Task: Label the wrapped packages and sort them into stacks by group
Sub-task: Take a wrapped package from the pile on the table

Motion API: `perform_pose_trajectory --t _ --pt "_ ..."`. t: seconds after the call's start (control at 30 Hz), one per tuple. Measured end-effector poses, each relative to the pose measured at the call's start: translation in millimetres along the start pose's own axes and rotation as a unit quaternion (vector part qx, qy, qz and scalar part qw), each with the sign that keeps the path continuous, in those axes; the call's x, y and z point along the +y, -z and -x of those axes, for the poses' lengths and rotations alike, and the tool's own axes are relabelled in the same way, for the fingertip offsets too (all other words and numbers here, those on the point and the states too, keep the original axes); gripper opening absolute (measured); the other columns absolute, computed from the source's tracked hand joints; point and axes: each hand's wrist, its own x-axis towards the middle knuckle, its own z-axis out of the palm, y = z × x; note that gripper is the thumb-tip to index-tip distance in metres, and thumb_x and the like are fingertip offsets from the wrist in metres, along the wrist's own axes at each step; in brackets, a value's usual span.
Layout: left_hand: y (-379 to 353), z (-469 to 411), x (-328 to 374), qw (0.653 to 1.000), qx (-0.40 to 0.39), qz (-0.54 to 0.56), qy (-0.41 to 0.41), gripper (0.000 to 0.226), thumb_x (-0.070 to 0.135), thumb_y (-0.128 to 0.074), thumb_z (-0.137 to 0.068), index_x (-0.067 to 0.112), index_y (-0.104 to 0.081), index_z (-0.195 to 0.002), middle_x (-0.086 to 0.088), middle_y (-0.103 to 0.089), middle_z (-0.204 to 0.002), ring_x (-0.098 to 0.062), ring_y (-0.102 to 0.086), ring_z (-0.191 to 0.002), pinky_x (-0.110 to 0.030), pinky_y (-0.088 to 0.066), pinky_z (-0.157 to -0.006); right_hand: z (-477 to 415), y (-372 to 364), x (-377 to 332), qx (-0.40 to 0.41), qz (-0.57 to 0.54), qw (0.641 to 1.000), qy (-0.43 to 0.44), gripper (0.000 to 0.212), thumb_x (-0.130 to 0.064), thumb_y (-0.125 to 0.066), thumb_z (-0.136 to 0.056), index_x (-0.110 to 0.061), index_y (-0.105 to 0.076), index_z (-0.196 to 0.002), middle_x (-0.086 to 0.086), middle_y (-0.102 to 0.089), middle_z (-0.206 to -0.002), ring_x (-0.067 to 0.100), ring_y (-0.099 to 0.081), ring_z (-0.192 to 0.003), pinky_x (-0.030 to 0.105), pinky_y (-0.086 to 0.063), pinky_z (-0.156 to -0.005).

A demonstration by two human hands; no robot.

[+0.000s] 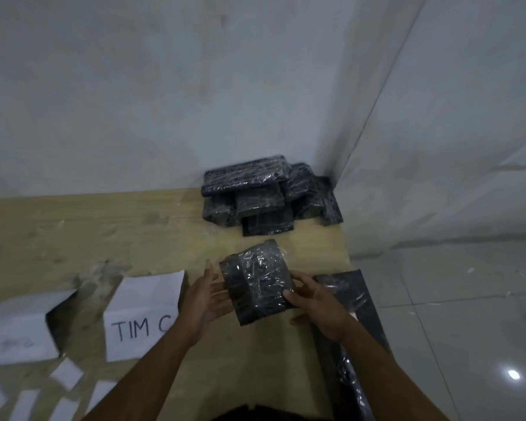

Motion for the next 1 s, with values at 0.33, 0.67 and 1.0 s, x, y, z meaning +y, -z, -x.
perform_pose_trajectory --t 0.33,0.67,1.0 --pt "46 26 -74 0.993 -0.038 -0.067 0.091 0.063 0.062 -0.062 -0.075 0.018 -0.061 -0.120 -0.002 -0.064 -0.121 -0.020 -0.061 -0.112 -0.042 -0.059 -0.078 10 -10 82 0.021 0.145 0.989 0.009 0.038 -0.012 -0.068 -0.087 -0.016 -0.058 -0.123 0.005 -0.066 -0.117 0.020 -0.061 -0.111 0.037 -0.051 -0.097" --pt "58 36 -115 0.967 -0.013 -0.256 -0.001 0.025 0.035 -0.060 -0.091 0.022 -0.058 -0.112 0.000 -0.062 -0.110 -0.016 -0.062 -0.099 -0.042 -0.056 -0.086 13 -19 100 0.125 0.061 0.987 -0.079 0.027 -0.014 -0.065 -0.090 -0.013 -0.051 -0.113 0.008 -0.060 -0.123 0.020 -0.058 -0.111 0.041 -0.046 -0.102" --pt "54 44 -125 0.933 -0.063 -0.353 -0.019 0.030 0.033 -0.056 -0.094 0.015 -0.057 -0.117 -0.001 -0.060 -0.114 -0.017 -0.059 -0.104 -0.039 -0.052 -0.091 25 -43 110 0.274 0.258 0.926 0.010 0.040 -0.030 -0.061 -0.093 -0.006 -0.057 -0.125 0.011 -0.065 -0.115 0.025 -0.059 -0.109 0.027 -0.044 -0.089"
